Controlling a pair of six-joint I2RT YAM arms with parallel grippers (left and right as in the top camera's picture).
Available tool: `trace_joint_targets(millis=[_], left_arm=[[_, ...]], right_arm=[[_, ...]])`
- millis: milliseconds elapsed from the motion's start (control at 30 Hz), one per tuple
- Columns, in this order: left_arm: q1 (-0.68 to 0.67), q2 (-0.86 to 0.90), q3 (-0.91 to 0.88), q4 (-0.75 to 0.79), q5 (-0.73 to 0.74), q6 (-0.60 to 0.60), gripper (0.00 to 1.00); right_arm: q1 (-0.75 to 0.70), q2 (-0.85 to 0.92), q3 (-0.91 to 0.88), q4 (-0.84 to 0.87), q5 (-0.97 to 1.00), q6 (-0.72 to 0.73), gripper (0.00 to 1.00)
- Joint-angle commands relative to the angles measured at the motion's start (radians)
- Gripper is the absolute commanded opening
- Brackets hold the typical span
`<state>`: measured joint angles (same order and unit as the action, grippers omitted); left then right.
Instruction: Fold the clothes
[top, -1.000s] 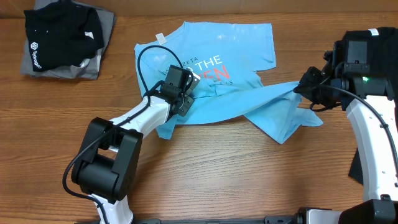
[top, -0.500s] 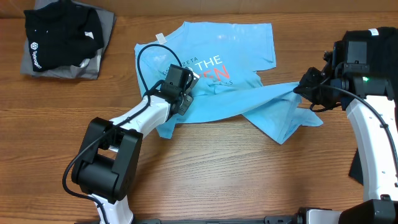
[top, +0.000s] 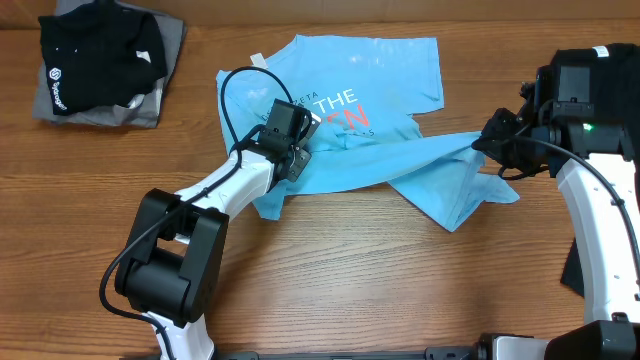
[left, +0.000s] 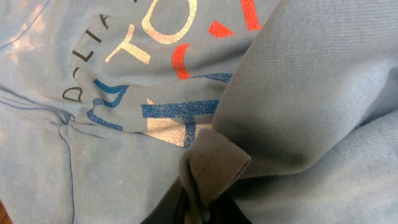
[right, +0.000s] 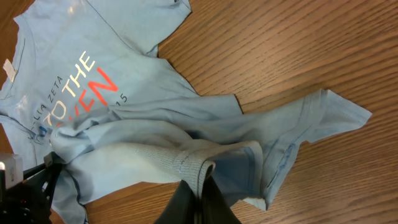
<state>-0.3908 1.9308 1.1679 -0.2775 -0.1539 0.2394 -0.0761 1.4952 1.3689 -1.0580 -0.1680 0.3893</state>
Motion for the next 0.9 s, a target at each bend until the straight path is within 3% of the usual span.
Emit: trace_joint_targets(millis=[0,333,400,500,867], left_arm=[[0.006,-0.004,0.026,-0.003,-0.014,0.000,0.20],[0.006,-0.004,0.026,-0.003,-0.015,0.000,0.19],[0.006,-0.008,0.026,-0.005,-0.018,0.000,0.05],[0.006,-0.023,0.026,-0.006,-0.048,0.000,0.04],[0.006,-0.062,0.026,-0.029,-0.063,0.000,0.23]], right_arm=[[0.002,-0.006,0.011,0.005,0.011,0.005,0.04],[0.002,-0.006,0.011,0.005,0.011,0.005,0.04],[0.002,-0.006,0.011,0.005,0.011,0.005,0.04],[0.002,-0.006,0.011,0.006,0.011,0.005,0.04],[0.002,-0.006,0.011,0.012,0.011,0.005,0.04]])
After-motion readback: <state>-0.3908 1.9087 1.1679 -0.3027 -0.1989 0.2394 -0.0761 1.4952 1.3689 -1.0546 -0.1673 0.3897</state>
